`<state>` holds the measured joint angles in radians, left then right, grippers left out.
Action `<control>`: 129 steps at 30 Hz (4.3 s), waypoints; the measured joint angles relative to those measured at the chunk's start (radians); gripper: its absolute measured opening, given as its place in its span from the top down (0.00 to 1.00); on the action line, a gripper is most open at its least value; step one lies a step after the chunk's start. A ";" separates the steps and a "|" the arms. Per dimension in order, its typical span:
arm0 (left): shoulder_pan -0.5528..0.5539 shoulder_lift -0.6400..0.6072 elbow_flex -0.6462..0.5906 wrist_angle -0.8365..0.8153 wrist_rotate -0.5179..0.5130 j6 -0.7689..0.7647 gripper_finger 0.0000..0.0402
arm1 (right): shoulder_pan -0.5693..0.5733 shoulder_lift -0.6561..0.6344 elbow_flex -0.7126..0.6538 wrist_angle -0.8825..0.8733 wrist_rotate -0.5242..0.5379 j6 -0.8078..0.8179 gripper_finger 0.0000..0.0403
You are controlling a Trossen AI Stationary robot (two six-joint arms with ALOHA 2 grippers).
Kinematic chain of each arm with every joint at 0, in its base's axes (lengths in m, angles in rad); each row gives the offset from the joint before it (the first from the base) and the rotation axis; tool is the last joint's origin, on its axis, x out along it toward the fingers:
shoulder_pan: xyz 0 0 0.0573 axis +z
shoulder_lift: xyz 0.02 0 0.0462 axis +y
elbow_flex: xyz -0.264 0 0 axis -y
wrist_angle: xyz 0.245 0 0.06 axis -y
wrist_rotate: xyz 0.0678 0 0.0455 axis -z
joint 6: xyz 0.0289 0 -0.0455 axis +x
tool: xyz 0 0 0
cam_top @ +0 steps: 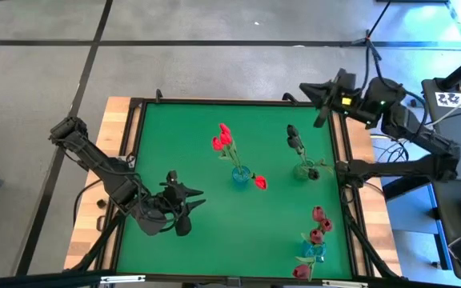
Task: Sort flowers into vase by color
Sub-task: Return to Home Position
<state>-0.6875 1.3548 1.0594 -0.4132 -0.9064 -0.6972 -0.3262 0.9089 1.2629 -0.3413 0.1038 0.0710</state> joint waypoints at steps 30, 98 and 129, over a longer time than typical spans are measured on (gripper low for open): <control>0.446 -0.496 -0.599 0.574 0.325 0.375 0.99 | -0.211 -0.861 -0.864 0.309 -0.193 0.027 0.99; 0.496 -1.140 -1.052 0.513 0.504 0.365 0.97 | -0.210 -0.633 -1.245 0.392 0.145 0.159 0.99; 0.496 -1.140 -1.052 0.512 0.503 0.367 0.97 | -0.210 -0.633 -1.245 0.397 0.142 0.159 0.99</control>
<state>-0.1917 0.2150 0.0074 0.0990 -0.4030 -0.3305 -0.5365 0.2756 0.0181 0.0559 0.2456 0.2298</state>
